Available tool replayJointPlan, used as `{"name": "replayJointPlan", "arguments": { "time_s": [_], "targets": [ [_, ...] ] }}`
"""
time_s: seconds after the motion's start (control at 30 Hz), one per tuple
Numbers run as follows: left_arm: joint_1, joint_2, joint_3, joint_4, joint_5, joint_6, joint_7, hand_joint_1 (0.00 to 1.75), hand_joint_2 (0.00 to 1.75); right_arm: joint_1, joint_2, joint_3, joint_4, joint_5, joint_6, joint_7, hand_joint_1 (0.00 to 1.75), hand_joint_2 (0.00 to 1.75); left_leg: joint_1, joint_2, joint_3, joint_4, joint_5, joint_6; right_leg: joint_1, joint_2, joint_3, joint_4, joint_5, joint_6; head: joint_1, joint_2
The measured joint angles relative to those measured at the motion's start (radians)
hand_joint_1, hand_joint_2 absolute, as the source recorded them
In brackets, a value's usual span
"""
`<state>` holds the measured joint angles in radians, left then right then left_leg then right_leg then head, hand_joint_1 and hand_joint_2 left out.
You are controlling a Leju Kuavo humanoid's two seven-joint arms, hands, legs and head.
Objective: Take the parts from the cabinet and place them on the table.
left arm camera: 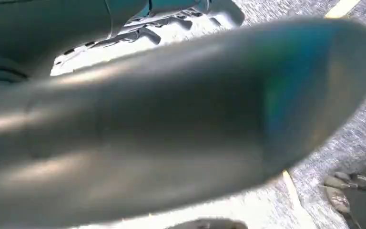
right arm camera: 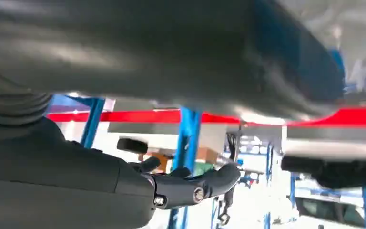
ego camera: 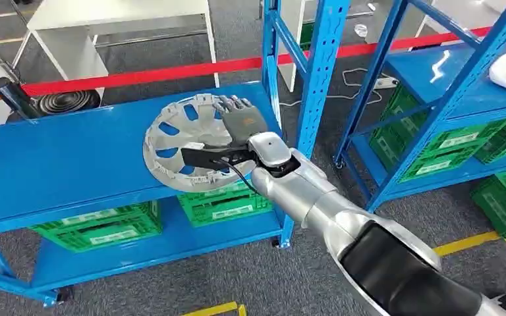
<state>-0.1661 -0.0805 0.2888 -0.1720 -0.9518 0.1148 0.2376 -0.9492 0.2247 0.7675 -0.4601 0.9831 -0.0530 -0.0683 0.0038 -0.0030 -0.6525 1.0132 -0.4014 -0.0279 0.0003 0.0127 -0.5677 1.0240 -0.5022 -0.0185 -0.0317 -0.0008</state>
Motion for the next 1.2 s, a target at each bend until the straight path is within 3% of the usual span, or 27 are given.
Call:
{"name": "replayJointPlan", "arguments": {
  "time_s": [0.03, 0.07, 0.1, 0.2, 0.33, 0.43, 0.47, 0.83, 0.87, 0.97, 1.0, 1.2],
  "targets": [
    [0.002, 0.0, 0.0, 0.0, 0.0, 0.0, 0.0, 0.0, 0.0, 0.002, 0.002, 0.0, -0.001, -0.003, -0.001, -0.001, 0.0, 0.0, 0.003, -0.001, 0.002, 0.001, -0.008, 0.004, 0.001, 0.0, 0.004, -0.003, -0.007, 0.005, 0.0, 0.0],
    [0.004, -0.001, 0.0, 0.0, -0.001, 0.0, 0.0, 0.0, 0.0, 0.002, 0.004, 0.001, -0.001, -0.004, -0.001, -0.001, 0.0, 0.0, 0.005, -0.002, 0.005, -0.004, -0.005, -0.001, 0.006, -0.002, 0.005, -0.001, -0.018, -0.004, 0.001, 0.0],
    [0.001, 0.0, 0.0, 0.0, -0.002, 0.0, -0.001, 0.0, 0.0, 0.0, 0.004, 0.001, -0.001, -0.004, -0.001, -0.001, 0.0, 0.0, 0.005, -0.004, 0.005, -0.003, -0.007, -0.002, 0.006, -0.001, 0.008, -0.004, -0.011, -0.025, 0.003, 0.0],
    [-0.006, 0.0, 0.001, -0.001, -0.005, 0.0, -0.002, 0.0, 0.0, 0.002, 0.01, 0.003, -0.002, -0.005, 0.0, -0.004, 0.0, 0.0, 0.002, -0.01, 0.006, -0.003, -0.012, 0.005, 0.006, -0.005, 0.015, -0.011, -0.012, -0.028, 0.003, 0.0],
    [-0.008, -0.001, 0.001, -0.001, -0.011, 0.0, 0.002, 0.0, 0.0, 0.008, 0.037, 0.006, -0.003, -0.01, 0.008, -0.019, 0.0, 0.0, 0.0, -0.009, 0.006, -0.003, -0.016, 0.01, 0.005, -0.006, 0.018, -0.018, -0.011, -0.021, 0.002, 0.0],
    [-0.009, -0.001, 0.001, -0.001, -0.011, 0.0, 0.002, 0.0, 0.0, 0.019, 0.058, 0.02, -0.007, -0.014, 0.019, -0.021, 0.0, 0.0, -0.001, -0.009, 0.007, -0.002, -0.016, 0.011, 0.002, -0.006, 0.018, -0.02, -0.012, 0.003, 0.002, 0.0],
    [-0.009, -0.001, 0.001, -0.001, -0.011, 0.0, 0.002, 0.0, 0.0, 0.023, 0.063, 0.022, -0.007, -0.015, 0.019, -0.021, 0.0, 0.0, -0.001, -0.009, 0.007, -0.002, -0.016, 0.011, 0.002, -0.006, 0.019, -0.02, -0.012, 0.006, 0.002, 0.0],
    [-0.007, 0.0, 0.002, -0.001, -0.011, 0.003, 0.003, 0.0, 0.0, 0.028, 0.083, 0.029, -0.011, -0.03, 0.037, -0.026, 0.0, 0.0, 0.001, -0.007, 0.016, -0.003, -0.013, 0.007, 0.003, -0.006, 0.024, -0.017, -0.012, 0.007, 0.002, 0.0],
    [-0.007, 0.0, 0.003, -0.001, -0.011, 0.004, 0.003, 0.0, 0.0, 0.031, 0.084, 0.029, -0.011, -0.039, 0.041, -0.021, 0.0, 1.75, 0.001, -0.008, 0.017, -0.003, -0.013, 0.006, 0.004, -0.006, 0.025, -0.017, -0.012, 0.006, 0.002, 0.0],
    [-0.004, 0.0, 0.006, -0.001, -0.011, 0.005, 0.0, 0.0, 0.0, 0.039, 0.085, 0.029, -0.01, -0.059, 0.051, 0.006, 0.0, 1.75, 0.002, -0.008, 0.017, -0.004, -0.012, 0.006, 0.005, -0.006, 0.025, -0.017, -0.012, 0.006, 0.002, 0.0],
    [-0.003, 0.0, 0.006, -0.001, -0.011, 0.006, -0.001, 0.0, 0.0, 0.042, 0.085, 0.029, -0.01, -0.059, 0.051, 0.012, 0.0, 0.0, 0.003, -0.008, 0.017, -0.004, -0.012, 0.005, 0.005, -0.006, 0.025, -0.016, -0.012, 0.006, 0.002, 0.0],
    [-0.003, 0.0, 0.016, -0.001, -0.011, 0.006, 0.002, 0.0, 0.0, 0.043, 0.085, 0.04, -0.009, -0.059, 0.049, 0.025, 0.0, 0.0, 0.003, -0.008, 0.017, -0.004, -0.011, 0.005, 0.005, -0.006, 0.025, -0.016, -0.012, 0.006, 0.002, 0.0]
  ]
}}
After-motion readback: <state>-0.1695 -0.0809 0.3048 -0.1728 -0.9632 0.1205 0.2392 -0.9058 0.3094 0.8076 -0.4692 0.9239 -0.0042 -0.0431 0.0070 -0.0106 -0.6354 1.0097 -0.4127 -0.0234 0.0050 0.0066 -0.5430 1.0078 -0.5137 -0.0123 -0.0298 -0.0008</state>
